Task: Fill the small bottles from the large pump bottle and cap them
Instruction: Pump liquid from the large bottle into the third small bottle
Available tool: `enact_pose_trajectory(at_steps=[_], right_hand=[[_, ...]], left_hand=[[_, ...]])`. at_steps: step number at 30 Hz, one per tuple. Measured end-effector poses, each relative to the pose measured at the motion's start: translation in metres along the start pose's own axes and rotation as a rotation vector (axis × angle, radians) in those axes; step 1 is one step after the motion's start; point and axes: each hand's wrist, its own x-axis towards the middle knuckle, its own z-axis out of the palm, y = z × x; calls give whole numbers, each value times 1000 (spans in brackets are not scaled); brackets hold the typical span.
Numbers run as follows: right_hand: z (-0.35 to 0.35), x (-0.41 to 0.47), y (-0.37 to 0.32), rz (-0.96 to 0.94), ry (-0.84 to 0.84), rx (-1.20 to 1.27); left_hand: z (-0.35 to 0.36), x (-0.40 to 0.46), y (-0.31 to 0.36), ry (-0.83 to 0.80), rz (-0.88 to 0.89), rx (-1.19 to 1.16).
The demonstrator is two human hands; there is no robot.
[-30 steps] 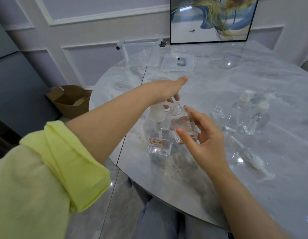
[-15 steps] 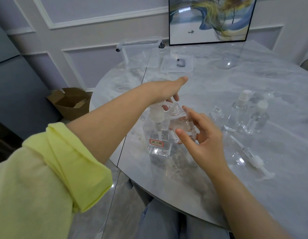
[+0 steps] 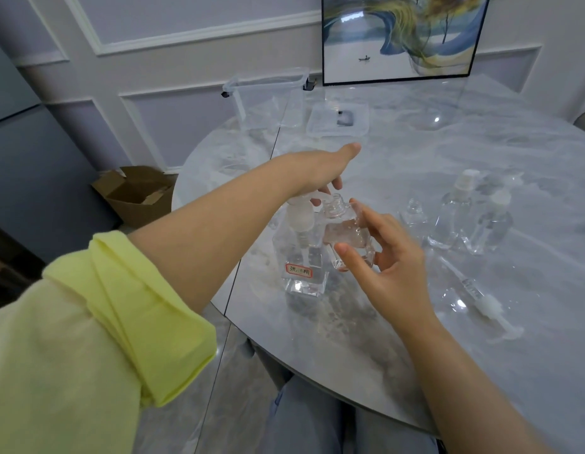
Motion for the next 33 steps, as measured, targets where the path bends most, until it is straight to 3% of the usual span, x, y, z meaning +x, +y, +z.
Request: enact_pose_trajectory(at_steps=[25, 29, 33], right_hand=[[0, 0, -3, -1, 12, 5], [-1, 0, -4, -28, 10, -24], [-2, 1, -8, -37, 9, -34]], left_hand=[[2, -8, 3, -2, -14, 72], [-2, -10, 6, 71, 69, 44], [-3, -10, 2, 252, 179, -16]])
